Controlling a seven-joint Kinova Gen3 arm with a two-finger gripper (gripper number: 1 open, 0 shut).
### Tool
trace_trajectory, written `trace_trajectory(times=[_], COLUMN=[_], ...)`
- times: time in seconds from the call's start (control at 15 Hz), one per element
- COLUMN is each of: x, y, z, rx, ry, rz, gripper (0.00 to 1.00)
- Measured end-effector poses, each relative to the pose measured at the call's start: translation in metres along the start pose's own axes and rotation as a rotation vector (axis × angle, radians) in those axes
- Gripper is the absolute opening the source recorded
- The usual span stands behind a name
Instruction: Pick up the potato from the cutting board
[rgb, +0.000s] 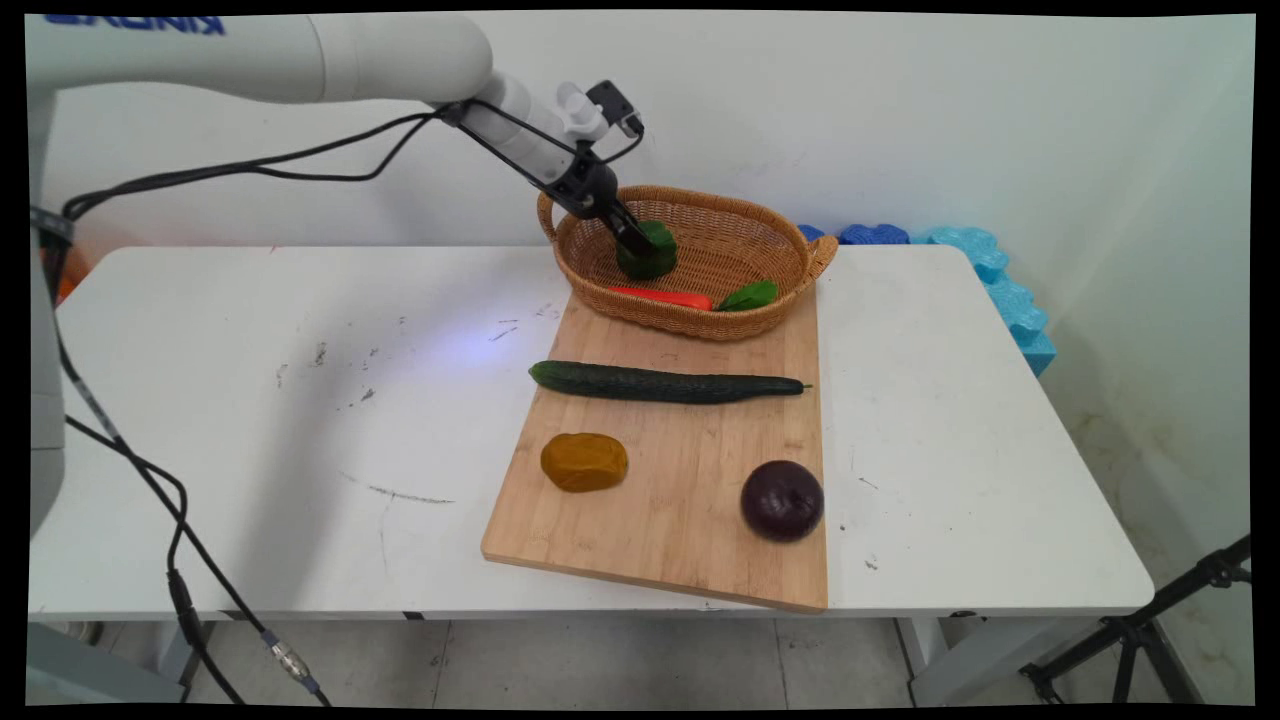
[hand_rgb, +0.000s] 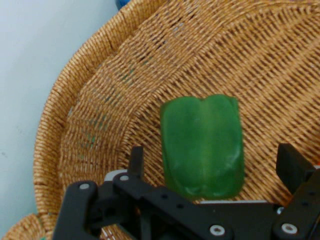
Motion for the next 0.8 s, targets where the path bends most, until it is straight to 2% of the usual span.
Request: trace_trajectory(times=[0.53,0.8], x=[-0.005,-0.013], y=[0.025,0.044], z=[-0.065,-0.094], rx=[-0.025,-0.055], ry=[0.014,0.012], rz=[0.015,0.022], gripper=[1.0,1.0])
